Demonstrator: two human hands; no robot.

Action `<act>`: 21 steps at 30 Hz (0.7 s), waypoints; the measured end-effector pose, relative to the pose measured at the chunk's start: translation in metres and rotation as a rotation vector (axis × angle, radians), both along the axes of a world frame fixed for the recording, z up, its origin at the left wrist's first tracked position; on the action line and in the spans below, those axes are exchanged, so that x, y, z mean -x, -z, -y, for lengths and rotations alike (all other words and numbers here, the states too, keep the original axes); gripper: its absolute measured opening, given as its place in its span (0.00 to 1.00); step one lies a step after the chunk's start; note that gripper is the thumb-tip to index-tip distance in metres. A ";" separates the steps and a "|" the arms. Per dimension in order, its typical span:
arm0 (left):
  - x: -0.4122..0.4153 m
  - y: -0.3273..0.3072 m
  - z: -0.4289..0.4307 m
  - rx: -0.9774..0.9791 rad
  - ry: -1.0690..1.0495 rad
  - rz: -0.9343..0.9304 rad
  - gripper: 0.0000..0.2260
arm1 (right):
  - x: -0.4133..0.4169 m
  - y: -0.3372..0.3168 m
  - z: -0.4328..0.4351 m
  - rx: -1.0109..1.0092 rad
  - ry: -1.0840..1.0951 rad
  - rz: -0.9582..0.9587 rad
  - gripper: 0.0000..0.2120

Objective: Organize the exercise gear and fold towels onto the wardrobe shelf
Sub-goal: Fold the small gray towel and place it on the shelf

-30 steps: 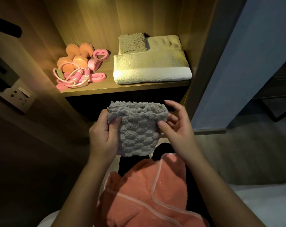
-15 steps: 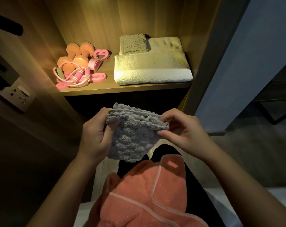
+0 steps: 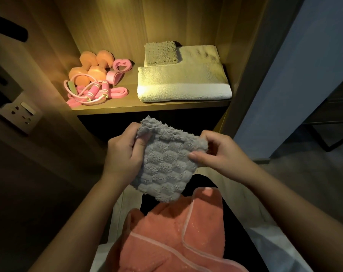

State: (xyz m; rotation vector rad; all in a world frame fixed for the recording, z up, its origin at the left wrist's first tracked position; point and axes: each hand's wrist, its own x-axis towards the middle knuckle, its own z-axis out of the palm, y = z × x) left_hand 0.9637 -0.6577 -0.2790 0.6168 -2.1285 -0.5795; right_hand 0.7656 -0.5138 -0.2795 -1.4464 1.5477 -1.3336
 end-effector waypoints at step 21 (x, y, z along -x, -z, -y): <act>0.129 0.007 0.106 -1.080 -0.189 -0.040 0.17 | 0.044 0.019 0.152 -0.119 0.710 0.100 0.15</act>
